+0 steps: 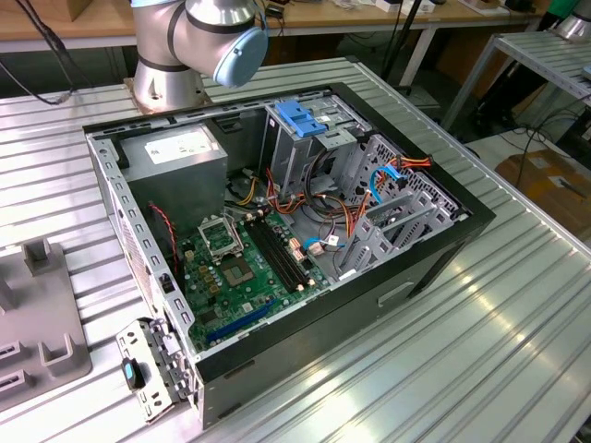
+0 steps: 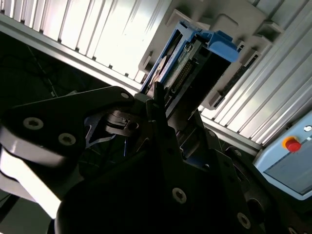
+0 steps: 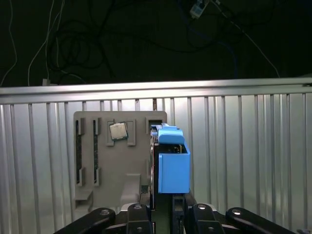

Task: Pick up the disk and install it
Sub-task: 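Pick up the disk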

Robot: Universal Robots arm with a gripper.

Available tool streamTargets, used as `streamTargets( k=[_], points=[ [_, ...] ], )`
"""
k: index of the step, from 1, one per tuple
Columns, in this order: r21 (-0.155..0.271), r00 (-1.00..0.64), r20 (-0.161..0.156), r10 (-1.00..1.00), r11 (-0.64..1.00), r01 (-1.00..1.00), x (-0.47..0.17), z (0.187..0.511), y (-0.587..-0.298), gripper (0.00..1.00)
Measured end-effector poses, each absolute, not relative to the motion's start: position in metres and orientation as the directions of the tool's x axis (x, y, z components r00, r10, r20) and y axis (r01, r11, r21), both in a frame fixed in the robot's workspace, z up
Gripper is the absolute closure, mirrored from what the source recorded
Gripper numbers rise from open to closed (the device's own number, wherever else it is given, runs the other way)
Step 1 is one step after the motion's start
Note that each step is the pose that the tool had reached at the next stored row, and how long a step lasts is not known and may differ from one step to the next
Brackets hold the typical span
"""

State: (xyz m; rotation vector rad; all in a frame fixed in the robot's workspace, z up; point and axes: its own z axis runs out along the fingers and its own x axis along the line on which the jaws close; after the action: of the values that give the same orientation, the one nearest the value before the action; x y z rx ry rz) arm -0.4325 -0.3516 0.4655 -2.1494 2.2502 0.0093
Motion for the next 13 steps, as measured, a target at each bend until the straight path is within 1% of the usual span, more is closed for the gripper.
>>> streamTargets(
  k=[13],
  points=[
    [-0.016,-0.046,-0.026,-0.999,0.046,-0.999,-0.433,0.501,-0.352,0.65]
  ],
)
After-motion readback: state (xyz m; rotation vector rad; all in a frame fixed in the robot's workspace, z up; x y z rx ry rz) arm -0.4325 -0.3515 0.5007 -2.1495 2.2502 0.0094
